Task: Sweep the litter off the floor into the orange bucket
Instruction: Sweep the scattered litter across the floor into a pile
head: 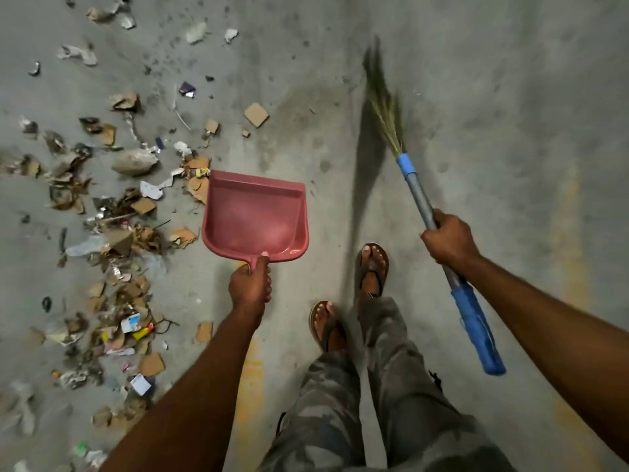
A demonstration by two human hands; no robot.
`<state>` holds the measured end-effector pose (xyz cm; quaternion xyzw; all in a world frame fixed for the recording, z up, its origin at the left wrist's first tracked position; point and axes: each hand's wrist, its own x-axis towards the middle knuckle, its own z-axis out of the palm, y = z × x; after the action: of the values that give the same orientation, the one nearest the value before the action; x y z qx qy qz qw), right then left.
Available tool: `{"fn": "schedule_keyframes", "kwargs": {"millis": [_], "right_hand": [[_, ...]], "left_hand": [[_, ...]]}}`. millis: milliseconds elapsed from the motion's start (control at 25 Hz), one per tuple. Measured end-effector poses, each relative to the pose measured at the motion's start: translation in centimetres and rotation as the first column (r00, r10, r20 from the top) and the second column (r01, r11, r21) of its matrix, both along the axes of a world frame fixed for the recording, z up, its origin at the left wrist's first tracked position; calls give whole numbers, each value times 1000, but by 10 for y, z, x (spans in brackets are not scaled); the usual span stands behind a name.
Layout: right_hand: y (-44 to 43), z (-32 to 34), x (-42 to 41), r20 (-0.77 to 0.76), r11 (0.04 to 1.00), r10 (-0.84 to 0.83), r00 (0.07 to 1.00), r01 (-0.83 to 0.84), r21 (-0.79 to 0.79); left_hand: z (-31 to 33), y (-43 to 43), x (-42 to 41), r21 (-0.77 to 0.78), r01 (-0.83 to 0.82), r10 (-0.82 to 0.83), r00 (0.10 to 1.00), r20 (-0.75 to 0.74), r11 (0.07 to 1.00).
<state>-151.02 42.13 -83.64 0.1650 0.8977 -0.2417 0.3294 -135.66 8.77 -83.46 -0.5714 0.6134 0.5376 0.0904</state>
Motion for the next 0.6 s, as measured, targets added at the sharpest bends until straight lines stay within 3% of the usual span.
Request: {"fn": "schedule_keyframes", "kwargs": {"millis": [120,240,320,440,600], "right_hand": [[-62,-16,-60,120,975,222,968,-219,-38],[-127,-15,-98,131,833,551,824,-536,-136],[-161,-8,-114,90,746,662,744,-643,-173],[-173,9,-110,-18,720,679,734,-671,-177],[-122,18,-104,-41,855,501,865,-501,-135]], "left_hand": [[-13,-8,-16,-10,-5,6,997,80,1000],[-24,-15,-31,-24,-22,25,985,173,999],[-23,-17,-41,-29,-48,53,978,201,998],[-14,-19,-57,-28,-98,102,975,198,995],[1,-19,-76,-7,-77,77,982,170,997]]}}
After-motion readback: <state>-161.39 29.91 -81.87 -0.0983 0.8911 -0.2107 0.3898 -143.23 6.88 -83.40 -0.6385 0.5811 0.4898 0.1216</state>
